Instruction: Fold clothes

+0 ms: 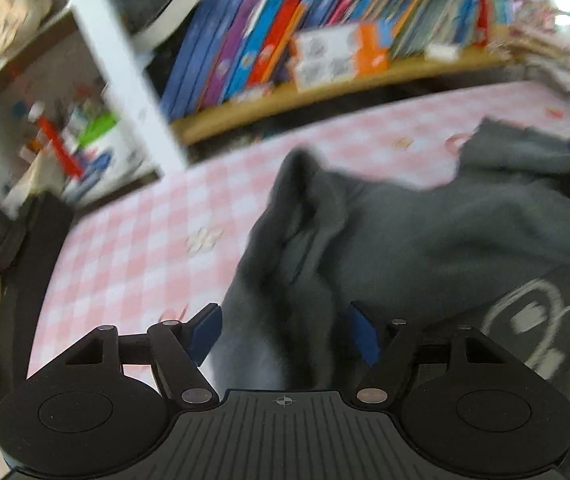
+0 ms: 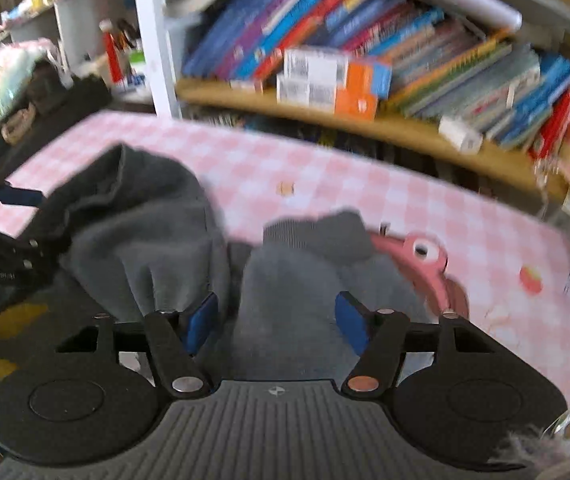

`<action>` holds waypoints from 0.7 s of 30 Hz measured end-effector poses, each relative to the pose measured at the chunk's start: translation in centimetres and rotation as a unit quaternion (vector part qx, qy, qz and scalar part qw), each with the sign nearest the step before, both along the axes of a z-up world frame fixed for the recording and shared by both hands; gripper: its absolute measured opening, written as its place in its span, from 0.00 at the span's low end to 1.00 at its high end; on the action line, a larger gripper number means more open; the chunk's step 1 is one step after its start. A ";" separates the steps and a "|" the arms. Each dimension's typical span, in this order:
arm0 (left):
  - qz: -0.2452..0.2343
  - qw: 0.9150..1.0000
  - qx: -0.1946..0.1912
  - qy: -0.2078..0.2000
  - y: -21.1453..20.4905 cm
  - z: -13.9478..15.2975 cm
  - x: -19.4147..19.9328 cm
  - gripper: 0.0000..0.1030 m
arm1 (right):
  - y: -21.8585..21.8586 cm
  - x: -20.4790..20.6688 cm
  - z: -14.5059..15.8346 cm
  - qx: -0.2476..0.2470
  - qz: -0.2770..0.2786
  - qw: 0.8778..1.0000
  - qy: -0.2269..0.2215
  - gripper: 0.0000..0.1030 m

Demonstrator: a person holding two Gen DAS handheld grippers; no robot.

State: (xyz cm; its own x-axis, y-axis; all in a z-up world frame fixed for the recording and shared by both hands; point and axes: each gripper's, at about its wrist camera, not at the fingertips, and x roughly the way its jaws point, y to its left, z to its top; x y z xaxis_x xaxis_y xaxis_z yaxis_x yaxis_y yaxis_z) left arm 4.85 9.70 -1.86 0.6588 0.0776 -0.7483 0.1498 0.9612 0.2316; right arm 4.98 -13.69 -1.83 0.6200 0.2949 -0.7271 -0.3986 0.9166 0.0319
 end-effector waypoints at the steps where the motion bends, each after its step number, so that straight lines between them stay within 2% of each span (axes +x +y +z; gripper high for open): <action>1: 0.011 1.000 -0.016 0.003 0.7 -0.1 -0.1 0.23 | -0.2 -0.1 -0.3 0.001 0.000 1.000 0.004 0.37; 2: 0.021 0.999 -0.036 0.003 1.4 0.1 -0.2 0.17 | -0.4 -0.2 -0.6 0.003 -0.002 1.000 0.009 0.27; 3: 0.031 0.998 -0.055 0.002 2.1 0.3 -0.4 0.15 | -0.9 -0.4 -0.6 0.013 -0.009 1.000 0.010 0.14; 5: 0.060 0.993 -0.099 -0.012 4.0 1.1 -1.1 0.13 | -2.7 -1.0 0.0 0.051 -0.042 0.998 0.000 0.11; 6: 0.085 0.988 -0.130 -0.023 5.3 1.6 -1.6 0.13 | -3.9 -1.4 0.7 0.076 -0.068 0.995 -0.011 0.10; 9: 0.163 0.960 -0.222 -0.055 10.1 2.6 -3.8 0.12 | -8.3 -3.6 2.4 0.124 -0.158 0.979 -0.040 0.08; 11: 0.200 0.945 -0.252 -0.063 12.8 2.9 -5.5 0.11 | -11.3 -5.7 3.0 0.140 -0.216 0.965 -0.042 0.08; 13: 0.224 0.938 -0.258 -0.056 14.5 2.7 -7.0 0.08 | -14.2 -8.3 2.8 0.157 -0.263 0.952 -0.019 0.06; 15: 0.247 0.937 -0.245 -0.040 15.4 1.7 -8.3 0.08 | -16.0 -10.8 1.5 0.158 -0.293 0.942 0.033 0.04; 18: 0.275 0.932 -0.234 -0.024 16.1 0.2 -9.3 0.08 | -16.8 -13.7 -0.6 0.127 -0.303 0.939 0.099 0.02; 21: 0.279 0.932 -0.231 -0.022 16.3 -0.3 -9.6 0.08 | -17.2 -15.3 -1.9 0.130 -0.315 0.931 0.132 0.06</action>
State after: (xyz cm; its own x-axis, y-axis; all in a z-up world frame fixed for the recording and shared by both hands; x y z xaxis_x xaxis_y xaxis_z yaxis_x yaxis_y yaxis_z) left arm -4.80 26.00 -2.11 0.6438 0.0933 -0.7595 -0.4024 0.8855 -0.2324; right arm -10.28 -30.91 -3.75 0.5386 0.1197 -0.8340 0.2696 0.9133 0.3052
